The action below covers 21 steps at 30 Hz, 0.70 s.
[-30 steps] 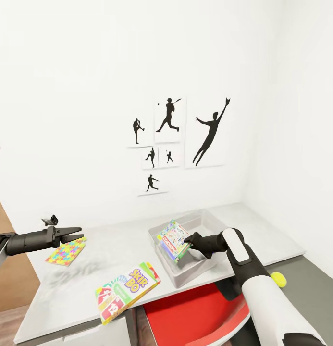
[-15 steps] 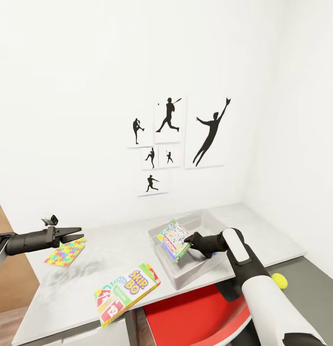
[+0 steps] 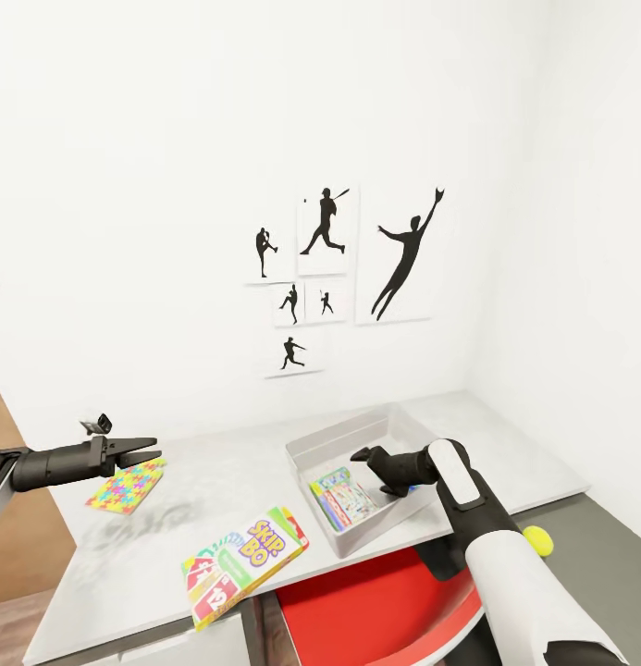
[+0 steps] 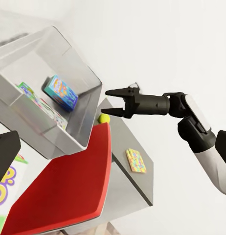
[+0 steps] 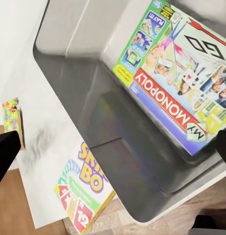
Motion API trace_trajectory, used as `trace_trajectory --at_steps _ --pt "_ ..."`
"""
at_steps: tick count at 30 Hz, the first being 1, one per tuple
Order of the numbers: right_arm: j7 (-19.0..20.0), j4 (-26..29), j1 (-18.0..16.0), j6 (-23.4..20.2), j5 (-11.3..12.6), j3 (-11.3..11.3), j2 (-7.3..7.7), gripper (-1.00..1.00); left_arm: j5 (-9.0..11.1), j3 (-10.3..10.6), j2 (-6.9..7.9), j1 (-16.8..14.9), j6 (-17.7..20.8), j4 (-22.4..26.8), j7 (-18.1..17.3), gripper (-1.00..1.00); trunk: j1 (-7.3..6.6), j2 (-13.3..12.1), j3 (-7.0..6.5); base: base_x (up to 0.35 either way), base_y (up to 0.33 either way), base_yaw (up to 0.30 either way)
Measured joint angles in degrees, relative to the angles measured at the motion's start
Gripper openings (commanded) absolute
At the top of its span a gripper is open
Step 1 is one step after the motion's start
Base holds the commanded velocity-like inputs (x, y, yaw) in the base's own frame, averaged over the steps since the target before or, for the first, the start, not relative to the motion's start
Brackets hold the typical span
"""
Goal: Put all the toys in the child's room - the three board games (two on the bed and one on the table), the two jigsaw puzzles on the table, and the tennis ball on the table - inside the toy box on the table in the child's room.
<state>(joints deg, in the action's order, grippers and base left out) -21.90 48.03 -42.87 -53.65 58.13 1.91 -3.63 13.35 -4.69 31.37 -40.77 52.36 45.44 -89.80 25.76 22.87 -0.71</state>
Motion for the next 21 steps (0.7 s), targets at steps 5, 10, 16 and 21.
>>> trace_trajectory --at_steps 5,10,16,21 --pt "0.0 0.0 0.0 0.0 0.0 0.0 -0.03 1.0 0.0 0.0 -0.01 0.0 -0.04 0.0 0.0 1.0 0.0 0.0 0.0 0.0 0.0 0.0" --pt "0.0 0.0 0.0 -0.08 0.0 0.0 -0.02 1.0 0.0 -0.05 0.01 0.0 -0.06 0.0 0.0 1.0 0.0 0.0 0.0 0.0 0.0 0.0" --pt "0.47 0.34 0.03 -0.25 0.18 0.02 0.43 1.0 0.0 -0.08 0.06 0.0 -0.06 0.0 0.0 1.0 0.0 0.0 0.0 -0.005 0.0 0.0" --pt "1.02 1.18 0.13 -0.55 0.5 0.16 0.78 1.0 -0.01 -0.09 0.07 0.0 -0.06 0.0 0.0 1.0 0.01 -0.01 0.0 -0.114 0.042 0.0"
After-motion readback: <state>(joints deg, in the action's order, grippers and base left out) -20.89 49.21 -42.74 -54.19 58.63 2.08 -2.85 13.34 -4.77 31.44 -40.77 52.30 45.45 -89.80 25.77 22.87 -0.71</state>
